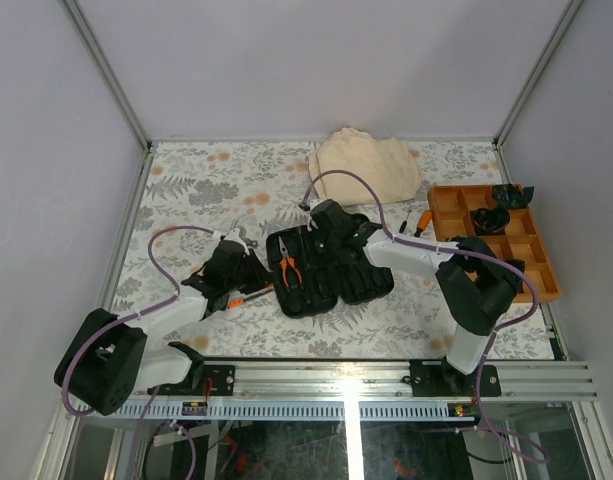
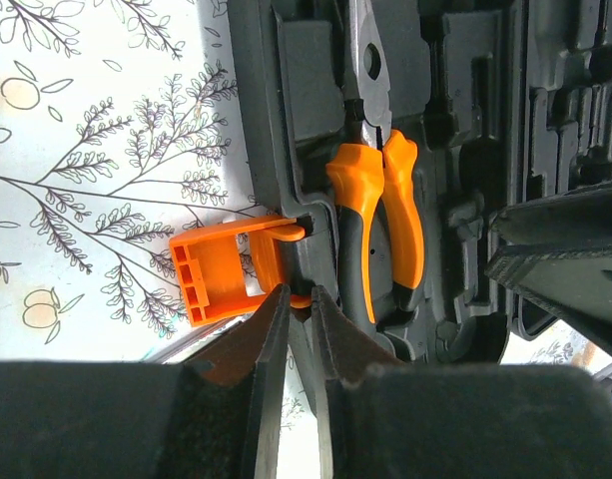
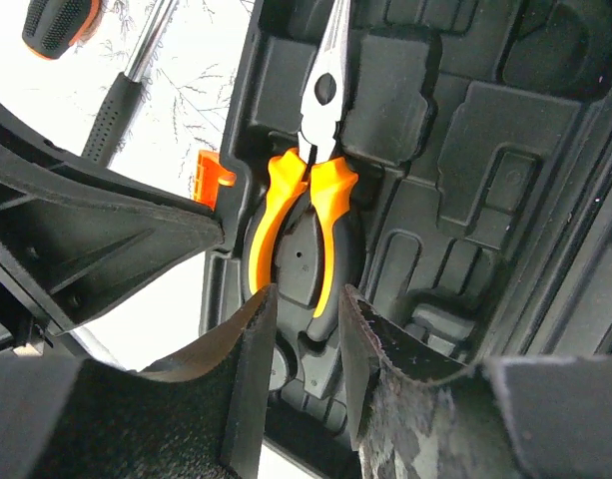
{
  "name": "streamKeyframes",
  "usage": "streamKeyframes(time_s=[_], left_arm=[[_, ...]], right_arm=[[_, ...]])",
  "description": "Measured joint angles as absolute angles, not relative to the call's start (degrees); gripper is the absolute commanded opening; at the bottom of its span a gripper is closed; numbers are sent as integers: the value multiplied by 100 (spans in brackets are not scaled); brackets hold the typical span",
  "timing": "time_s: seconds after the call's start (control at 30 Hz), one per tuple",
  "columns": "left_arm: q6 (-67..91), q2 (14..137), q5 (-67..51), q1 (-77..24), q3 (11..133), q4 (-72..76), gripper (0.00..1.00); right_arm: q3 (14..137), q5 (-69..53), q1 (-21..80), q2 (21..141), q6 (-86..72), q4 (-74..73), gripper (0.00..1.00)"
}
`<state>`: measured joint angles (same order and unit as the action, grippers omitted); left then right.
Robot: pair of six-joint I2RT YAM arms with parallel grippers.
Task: Sort the tools into containers
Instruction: Place the pliers in the storage box.
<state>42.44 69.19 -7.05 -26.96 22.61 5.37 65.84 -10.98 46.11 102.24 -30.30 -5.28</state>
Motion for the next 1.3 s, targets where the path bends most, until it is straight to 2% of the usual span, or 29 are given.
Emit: streamKeyframes(time_s=[0.67, 1.0, 1.17, 1.3], left_arm=[[4244, 6908, -705, -2696, 2261, 517, 11], [4246, 6910, -707, -2696, 2261, 519, 10], [4246, 6910, -707, -2696, 2261, 519, 10], [4246, 6910, -707, -2696, 2261, 519, 10]], right_arm=[[7791, -930, 4694, 11080, -2762, -1087, 35], [8394, -803, 4713, 11566, -2585, -1358, 24], [8569, -797, 4713, 11764, -2519, -1479, 16], [8700, -792, 4716, 11904, -2482, -1522, 14]])
